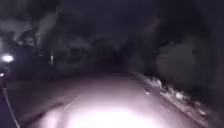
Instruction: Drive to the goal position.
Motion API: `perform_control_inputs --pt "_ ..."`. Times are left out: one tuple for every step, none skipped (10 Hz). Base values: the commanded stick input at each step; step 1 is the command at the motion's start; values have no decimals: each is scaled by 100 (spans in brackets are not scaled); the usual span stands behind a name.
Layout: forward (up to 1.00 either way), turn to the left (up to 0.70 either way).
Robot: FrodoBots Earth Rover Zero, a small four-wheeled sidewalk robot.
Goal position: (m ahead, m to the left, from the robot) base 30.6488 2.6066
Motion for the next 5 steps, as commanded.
perform_control_inputs --pt "48 0" --pt "30 0" --pt "12 0" --pt "0 0" --pt "0 0"
